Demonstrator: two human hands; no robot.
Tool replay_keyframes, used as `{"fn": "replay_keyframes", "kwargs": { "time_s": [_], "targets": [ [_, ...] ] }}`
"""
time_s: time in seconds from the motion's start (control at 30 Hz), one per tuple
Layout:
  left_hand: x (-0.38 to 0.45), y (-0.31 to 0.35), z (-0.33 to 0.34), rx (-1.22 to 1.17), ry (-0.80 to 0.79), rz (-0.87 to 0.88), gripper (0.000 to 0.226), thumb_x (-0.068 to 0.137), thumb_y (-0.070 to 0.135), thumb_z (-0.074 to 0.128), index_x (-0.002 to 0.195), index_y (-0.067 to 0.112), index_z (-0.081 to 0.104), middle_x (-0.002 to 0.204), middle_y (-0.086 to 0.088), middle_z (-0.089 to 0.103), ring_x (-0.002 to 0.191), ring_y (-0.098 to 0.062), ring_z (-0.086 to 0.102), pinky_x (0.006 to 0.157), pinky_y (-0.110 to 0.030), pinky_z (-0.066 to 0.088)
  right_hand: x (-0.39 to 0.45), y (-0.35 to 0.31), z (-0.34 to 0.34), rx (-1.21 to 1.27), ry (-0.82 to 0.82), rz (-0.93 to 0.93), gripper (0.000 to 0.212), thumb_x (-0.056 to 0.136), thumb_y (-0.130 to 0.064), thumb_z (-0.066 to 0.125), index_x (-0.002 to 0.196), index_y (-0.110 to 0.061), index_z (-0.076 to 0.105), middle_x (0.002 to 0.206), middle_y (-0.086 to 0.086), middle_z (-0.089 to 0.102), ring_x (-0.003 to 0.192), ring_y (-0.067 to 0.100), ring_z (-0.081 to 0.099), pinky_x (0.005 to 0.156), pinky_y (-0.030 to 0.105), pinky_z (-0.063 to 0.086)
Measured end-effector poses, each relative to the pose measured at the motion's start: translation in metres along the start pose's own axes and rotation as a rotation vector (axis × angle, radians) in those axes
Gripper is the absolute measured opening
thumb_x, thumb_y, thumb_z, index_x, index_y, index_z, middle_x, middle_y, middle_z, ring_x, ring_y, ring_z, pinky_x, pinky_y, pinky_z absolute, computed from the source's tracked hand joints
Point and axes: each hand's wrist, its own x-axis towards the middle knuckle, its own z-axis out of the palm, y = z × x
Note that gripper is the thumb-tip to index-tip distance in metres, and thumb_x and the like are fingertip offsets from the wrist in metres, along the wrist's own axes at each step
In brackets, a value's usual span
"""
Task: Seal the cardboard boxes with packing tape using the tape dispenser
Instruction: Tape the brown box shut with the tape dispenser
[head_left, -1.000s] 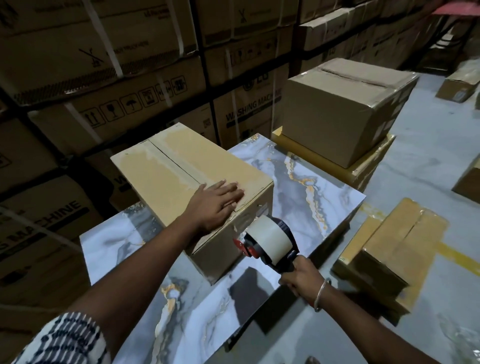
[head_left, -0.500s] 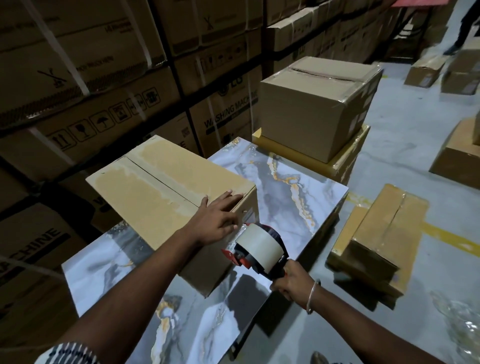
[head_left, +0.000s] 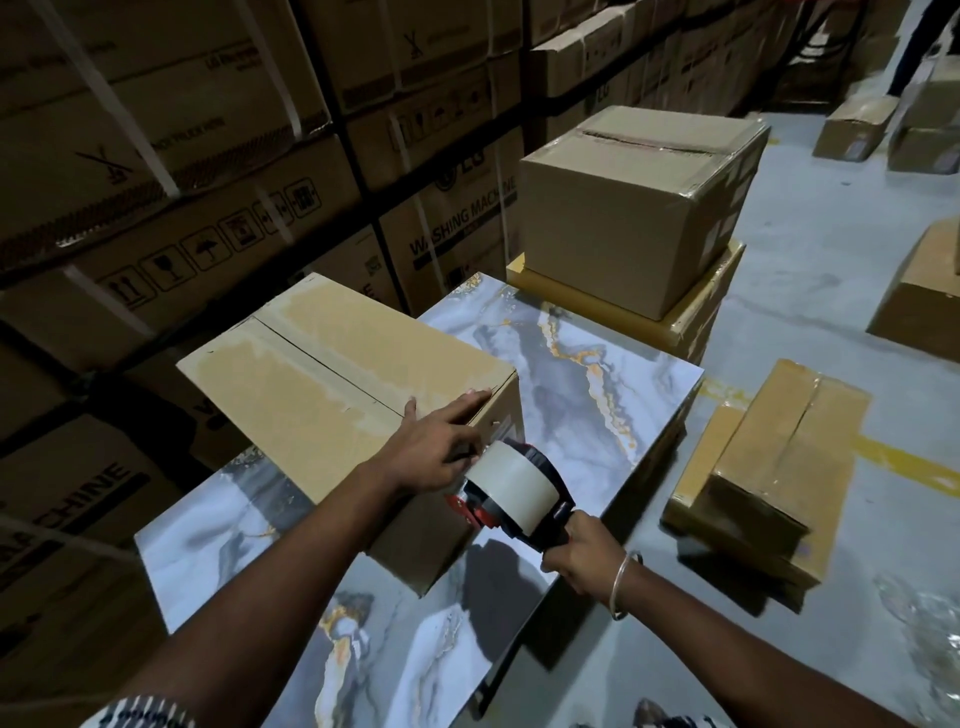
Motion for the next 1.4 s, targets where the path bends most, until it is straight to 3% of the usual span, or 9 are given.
{"fn": "replay_keyframes", "kwargs": {
  "time_s": [0.27,0.37,0.57,0.73,0.87,1.0,1.13,1.23,1.4],
  "targets": [
    [-0.001,0.006,-0.005,-0.018,-0.041,-0.054,0.022,0.085,0.010,0.057,0.099,0.015,0.074,0.167,0.014,0.003,0.147,0.008,-0.003,0.106,-0.080,0.004,0.004,-0.001,-0.002,0.034,0.019,0.022,0.028,0.052,-0.017,0.067,0.058,-0.012,0.039,0.041,-0.007,0.036,0.036,0.014,0.032,0.048,0.026,0.027],
    [-0.001,0.012,-0.009,0.052,-0.024,-0.070,0.020,0.086,0.014,0.055,0.092,0.021,0.073,0.166,0.013,0.007,0.151,-0.002,0.005,0.105,-0.078,0.017,0.001,0.011,-0.009,0.129,0.037,0.060,0.021,0.054,-0.013,0.062,0.062,-0.008,0.043,0.043,0.000,0.035,0.035,0.015,0.030,0.045,0.025,0.025],
    [0.012,0.019,-0.022,0.379,-0.057,-0.015,0.017,0.079,0.030,0.059,0.090,0.029,0.071,0.158,-0.002,0.017,0.139,-0.027,0.026,0.092,-0.062,0.039,-0.005,0.018,-0.025,0.306,0.085,0.053,0.017,0.062,-0.007,0.062,0.070,-0.003,0.048,0.047,0.007,0.032,0.037,0.017,0.025,0.043,0.024,0.023],
    [0.032,0.020,-0.036,0.533,-0.129,0.049,0.027,0.072,0.044,0.062,0.095,0.035,0.072,0.144,-0.003,0.025,0.123,-0.029,0.030,0.083,-0.048,0.045,-0.008,0.016,-0.034,0.326,0.106,0.041,0.024,0.075,0.005,0.064,0.064,-0.005,0.045,0.047,0.009,0.034,0.038,0.018,0.027,0.043,0.024,0.023],
    [0.043,0.018,-0.038,0.574,-0.216,0.048,0.033,0.071,0.054,0.061,0.102,0.041,0.068,0.147,-0.005,0.021,0.126,-0.032,0.027,0.091,-0.046,0.043,-0.016,0.011,-0.038,0.331,0.125,0.008,0.022,0.060,-0.009,0.065,0.051,-0.007,0.045,0.043,0.009,0.036,0.033,0.019,0.029,0.042,0.022,0.024],
    [0.044,0.010,-0.029,0.508,-0.205,-0.023,0.063,0.066,0.054,0.056,0.125,0.036,0.043,0.150,-0.004,0.013,0.133,-0.036,0.021,0.099,-0.050,0.037,-0.024,0.005,-0.041,0.350,0.125,-0.001,0.020,0.059,-0.010,0.065,0.057,-0.005,0.046,0.044,0.009,0.037,0.036,0.020,0.030,0.040,0.023,0.025],
    [0.044,0.015,-0.021,0.391,-0.146,-0.103,0.072,0.073,0.029,0.061,0.137,0.028,0.026,0.147,-0.004,0.011,0.132,-0.036,0.019,0.107,-0.052,0.027,-0.028,0.000,-0.042,0.358,0.146,-0.006,0.023,0.058,-0.010,0.066,0.055,-0.007,0.044,0.045,0.010,0.037,0.036,0.019,0.030,0.040,0.023,0.024],
    [0.037,0.020,-0.011,0.341,-0.026,-0.129,0.096,0.076,0.024,0.063,0.155,0.034,0.009,0.154,-0.003,0.009,0.140,-0.034,0.017,0.113,-0.053,0.023,-0.030,-0.003,-0.042,0.368,0.150,-0.015,0.024,0.059,-0.008,0.067,0.055,-0.006,0.044,0.046,0.010,0.037,0.036,0.019,0.029,0.041,0.023,0.024],
    [0.022,0.038,0.014,0.215,0.192,-0.518,0.105,0.094,0.034,0.065,0.156,0.007,-0.015,0.164,-0.018,-0.016,0.153,-0.034,-0.004,0.118,-0.058,0.015,-0.030,-0.014,-0.044,0.348,0.144,-0.034,0.024,0.059,-0.008,0.068,0.056,-0.005,0.044,0.049,0.013,0.038,0.040,0.020,0.031,0.043,0.026,0.024]
  ]
}}
